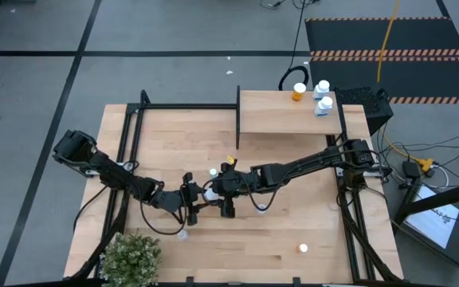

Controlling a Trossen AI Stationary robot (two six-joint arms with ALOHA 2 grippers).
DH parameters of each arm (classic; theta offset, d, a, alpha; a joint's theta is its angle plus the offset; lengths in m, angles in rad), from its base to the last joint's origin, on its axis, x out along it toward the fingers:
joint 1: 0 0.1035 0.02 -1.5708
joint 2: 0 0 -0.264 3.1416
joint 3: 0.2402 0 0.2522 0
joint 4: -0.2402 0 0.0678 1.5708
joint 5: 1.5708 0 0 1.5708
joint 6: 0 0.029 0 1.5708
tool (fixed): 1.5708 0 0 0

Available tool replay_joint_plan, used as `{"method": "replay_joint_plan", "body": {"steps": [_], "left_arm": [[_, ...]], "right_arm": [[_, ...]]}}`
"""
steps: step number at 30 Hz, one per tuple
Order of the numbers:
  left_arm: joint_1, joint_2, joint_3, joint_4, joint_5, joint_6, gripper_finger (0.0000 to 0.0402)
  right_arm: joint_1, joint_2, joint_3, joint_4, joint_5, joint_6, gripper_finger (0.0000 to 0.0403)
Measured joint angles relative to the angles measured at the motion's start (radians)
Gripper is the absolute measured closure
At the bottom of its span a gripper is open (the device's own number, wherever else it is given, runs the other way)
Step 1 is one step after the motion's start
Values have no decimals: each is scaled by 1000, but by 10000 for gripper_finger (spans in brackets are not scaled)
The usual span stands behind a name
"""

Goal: Pick and place medicine bottles onto shelf by color
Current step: Put the large orange pill bottle on the shelf aligned with the other large orange pill bottle

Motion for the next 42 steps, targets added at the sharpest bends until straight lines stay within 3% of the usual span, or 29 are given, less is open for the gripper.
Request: {"method": "replay_joint_plan", "body": {"steps": [6, 14, 24, 28, 42], "left_arm": [[0, 0, 0, 0, -1, 0, 206], [0, 0, 0, 1, -1, -12, 203], [-16, 0, 2, 3, 0, -24, 114], [-15, 0, 2, -3, -1, -25, 95], [-14, 0, 2, 0, -4, -20, 123]], "right_arm": [[0, 0, 0, 0, -1, 0, 196], [0, 0, 0, 0, -3, 0, 189], [-7, -22, -1, -102, -54, -3, 190], [-9, -70, -2, -165, -49, -4, 189], [-29, -330, -1, -421, 57, -15, 189]]}}
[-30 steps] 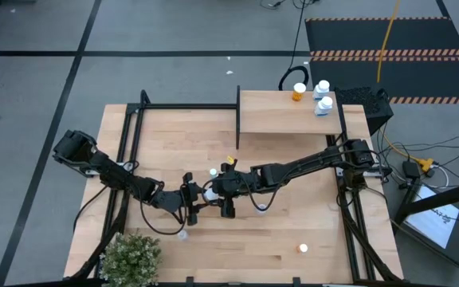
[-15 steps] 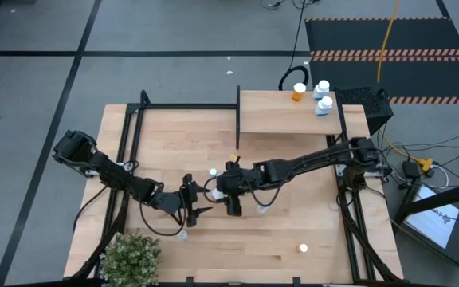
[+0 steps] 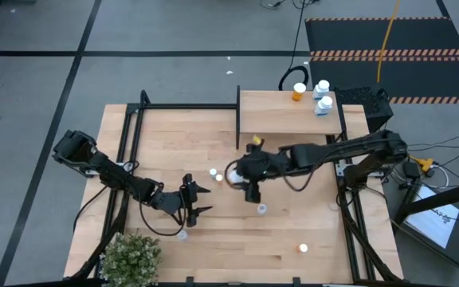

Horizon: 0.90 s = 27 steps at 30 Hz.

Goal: Pick and place medicine bottles onto shelf by color
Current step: Put the large orange pill bottle on the shelf aligned with the other large orange pill bottle

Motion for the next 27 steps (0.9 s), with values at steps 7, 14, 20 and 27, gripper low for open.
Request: {"method": "replay_joint_plan", "body": {"steps": [7, 14, 20, 27], "left_arm": [[2, 0, 0, 3, -3, 15, 122], [26, 0, 0, 11, -4, 31, 122], [50, 0, 0, 25, -5, 46, 121], [51, 0, 0, 37, -5, 37, 121]], "right_arm": [[-52, -114, 0, -91, 2, -10, 189], [-139, -193, 0, -161, 0, -37, 189], [-221, -240, 0, -195, -3, -76, 189], [-309, -259, 0, -258, -6, -112, 188]]}}
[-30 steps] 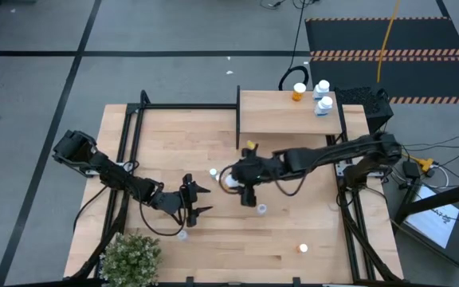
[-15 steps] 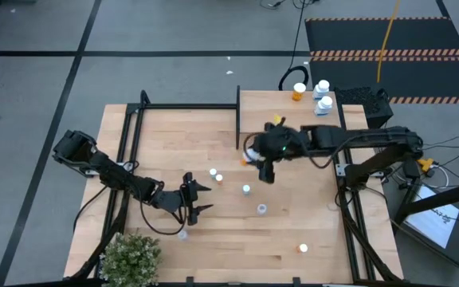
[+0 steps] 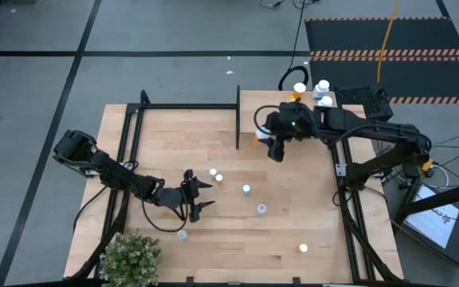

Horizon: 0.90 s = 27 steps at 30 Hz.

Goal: Pick and place medicine bottles onto shelf by color
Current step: Put the large orange pill bottle on the shelf aligned with the other large orange pill bottle

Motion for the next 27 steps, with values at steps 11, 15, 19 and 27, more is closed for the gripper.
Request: {"method": "replay_joint_plan", "body": {"steps": [11, 15, 19, 27], "left_arm": [[30, -1, 0, 29, 0, -15, 121], [41, -1, 0, 33, 0, -18, 121], [52, -1, 0, 33, 0, -11, 121], [65, -1, 0, 33, 0, -4, 121]], "right_arm": [[-186, -59, 1, -44, -77, -103, 188], [-281, -84, 1, -74, -77, -138, 188], [-381, -102, 1, -90, -77, -168, 188], [-541, -105, 1, -124, -75, -203, 188]]}}
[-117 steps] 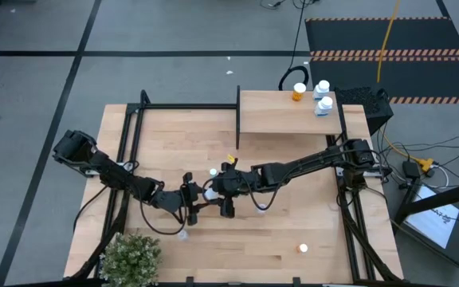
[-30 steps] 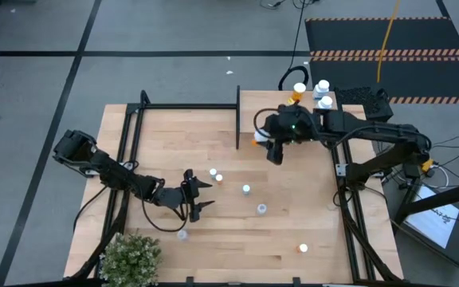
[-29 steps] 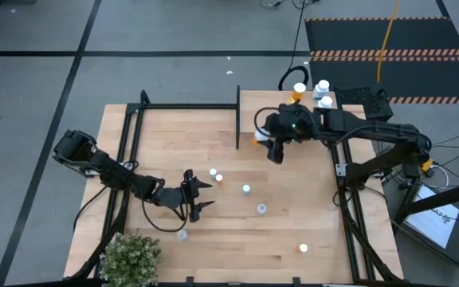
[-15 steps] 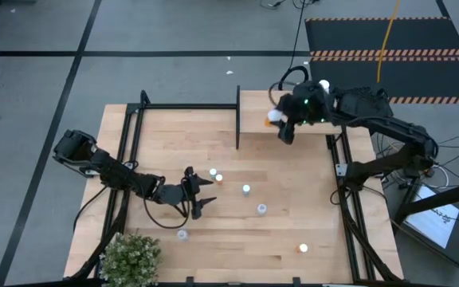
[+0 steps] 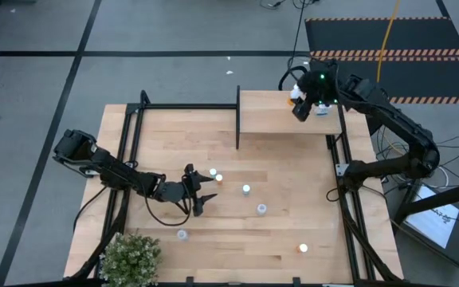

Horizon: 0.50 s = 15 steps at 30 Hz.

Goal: Pick and place medicine bottles onto shelf by color
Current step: Put the large orange pill bottle on the shelf aligned with the other large orange pill bottle

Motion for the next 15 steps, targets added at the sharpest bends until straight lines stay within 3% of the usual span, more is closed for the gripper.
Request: {"method": "replay_joint_plan", "body": {"steps": [15], "left_arm": [[0, 0, 0, 0, 0, 16, 121]], "right_arm": [[-59, 0, -87, -25, 0, 74, 188]]}}
